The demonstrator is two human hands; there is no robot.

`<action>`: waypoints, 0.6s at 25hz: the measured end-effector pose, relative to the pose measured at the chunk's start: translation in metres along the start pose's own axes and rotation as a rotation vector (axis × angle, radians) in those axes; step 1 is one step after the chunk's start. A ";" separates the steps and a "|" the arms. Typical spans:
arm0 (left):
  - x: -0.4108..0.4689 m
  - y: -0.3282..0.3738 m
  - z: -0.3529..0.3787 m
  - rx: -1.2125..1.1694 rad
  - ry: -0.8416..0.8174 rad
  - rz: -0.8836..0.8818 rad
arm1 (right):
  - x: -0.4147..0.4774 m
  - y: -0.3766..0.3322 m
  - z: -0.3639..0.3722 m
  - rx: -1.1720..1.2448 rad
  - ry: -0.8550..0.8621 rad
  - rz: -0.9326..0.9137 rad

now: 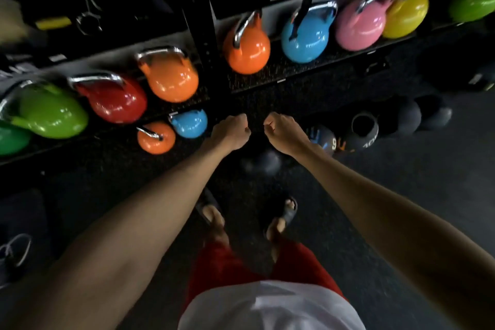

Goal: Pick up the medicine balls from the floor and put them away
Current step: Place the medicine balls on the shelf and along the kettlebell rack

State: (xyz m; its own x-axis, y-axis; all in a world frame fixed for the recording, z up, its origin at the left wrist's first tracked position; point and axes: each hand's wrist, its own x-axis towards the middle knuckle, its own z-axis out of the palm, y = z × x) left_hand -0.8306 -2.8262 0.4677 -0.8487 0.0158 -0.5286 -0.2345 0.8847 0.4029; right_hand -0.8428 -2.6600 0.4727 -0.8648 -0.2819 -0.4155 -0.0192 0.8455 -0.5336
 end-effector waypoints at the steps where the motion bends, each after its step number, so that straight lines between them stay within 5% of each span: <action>1: 0.006 -0.003 0.023 -0.002 -0.021 -0.022 | 0.001 0.018 0.011 -0.007 -0.031 0.005; 15: 0.175 -0.105 0.303 -0.064 -0.236 -0.228 | 0.110 0.269 0.249 0.082 -0.182 0.326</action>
State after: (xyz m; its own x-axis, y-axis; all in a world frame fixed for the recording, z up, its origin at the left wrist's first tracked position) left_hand -0.8110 -2.7755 0.1066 -0.6394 -0.0655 -0.7661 -0.4415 0.8470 0.2960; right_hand -0.8180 -2.5764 0.1001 -0.7154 -0.0863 -0.6933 0.2890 0.8670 -0.4061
